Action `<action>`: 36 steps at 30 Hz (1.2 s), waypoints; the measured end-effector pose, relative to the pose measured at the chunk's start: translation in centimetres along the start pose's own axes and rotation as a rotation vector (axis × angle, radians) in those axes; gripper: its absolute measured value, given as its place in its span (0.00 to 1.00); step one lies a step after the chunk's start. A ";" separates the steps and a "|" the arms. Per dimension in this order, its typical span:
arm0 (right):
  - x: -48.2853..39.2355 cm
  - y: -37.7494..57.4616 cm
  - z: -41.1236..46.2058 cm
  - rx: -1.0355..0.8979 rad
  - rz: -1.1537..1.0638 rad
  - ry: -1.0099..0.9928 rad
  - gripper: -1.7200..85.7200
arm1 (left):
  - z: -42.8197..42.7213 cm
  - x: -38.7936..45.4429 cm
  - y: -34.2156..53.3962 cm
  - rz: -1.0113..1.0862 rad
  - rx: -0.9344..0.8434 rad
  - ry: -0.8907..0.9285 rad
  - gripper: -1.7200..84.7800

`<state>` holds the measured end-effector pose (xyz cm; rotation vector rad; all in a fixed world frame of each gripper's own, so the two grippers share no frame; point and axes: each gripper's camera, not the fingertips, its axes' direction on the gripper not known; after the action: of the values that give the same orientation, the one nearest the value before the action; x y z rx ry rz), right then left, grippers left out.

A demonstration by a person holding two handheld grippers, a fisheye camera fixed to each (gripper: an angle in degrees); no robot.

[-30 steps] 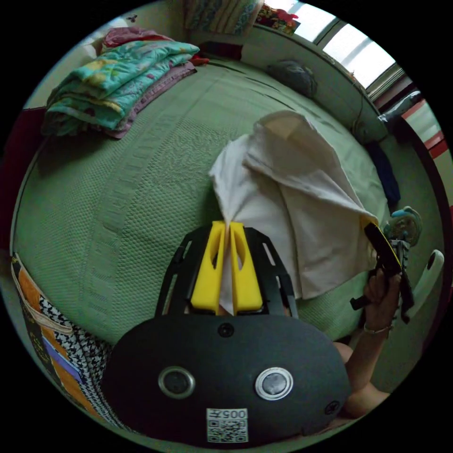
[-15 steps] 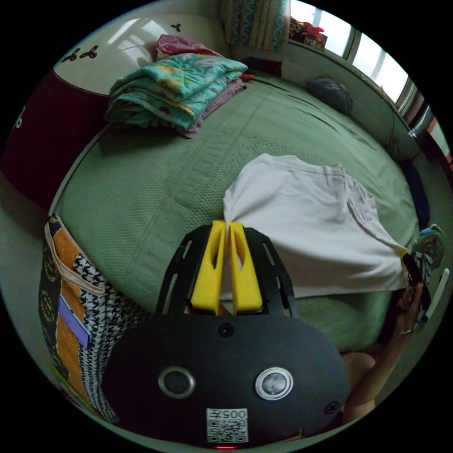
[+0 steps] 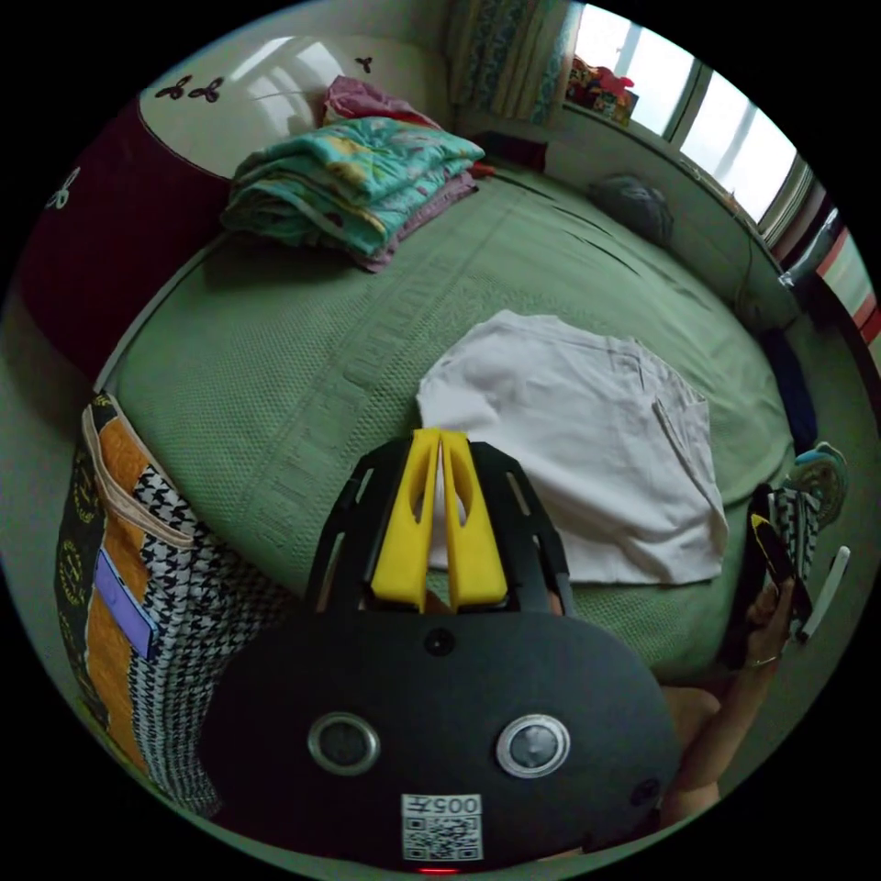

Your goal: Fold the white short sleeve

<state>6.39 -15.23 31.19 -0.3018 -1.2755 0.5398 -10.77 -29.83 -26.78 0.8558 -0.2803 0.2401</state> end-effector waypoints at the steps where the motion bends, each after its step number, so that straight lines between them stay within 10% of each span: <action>1: -1.2 0.1 0.4 -0.008 -0.041 -0.008 0.11 | 0.1 0.8 0.1 0.015 -0.003 0.001 0.01; 22: -12.1 -3.3 11.4 -0.097 -0.191 0.160 0.11 | 1.1 8.7 -0.5 0.190 -0.064 0.158 0.01; 36: -3.0 9.4 0.6 -0.116 -0.214 0.106 0.01 | -1.4 9.7 5.2 0.182 -0.017 0.107 0.01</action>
<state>3.24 -9.04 24.20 -0.2826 -1.2203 0.2650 -3.11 -24.49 -20.71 0.7987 -0.2600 0.4515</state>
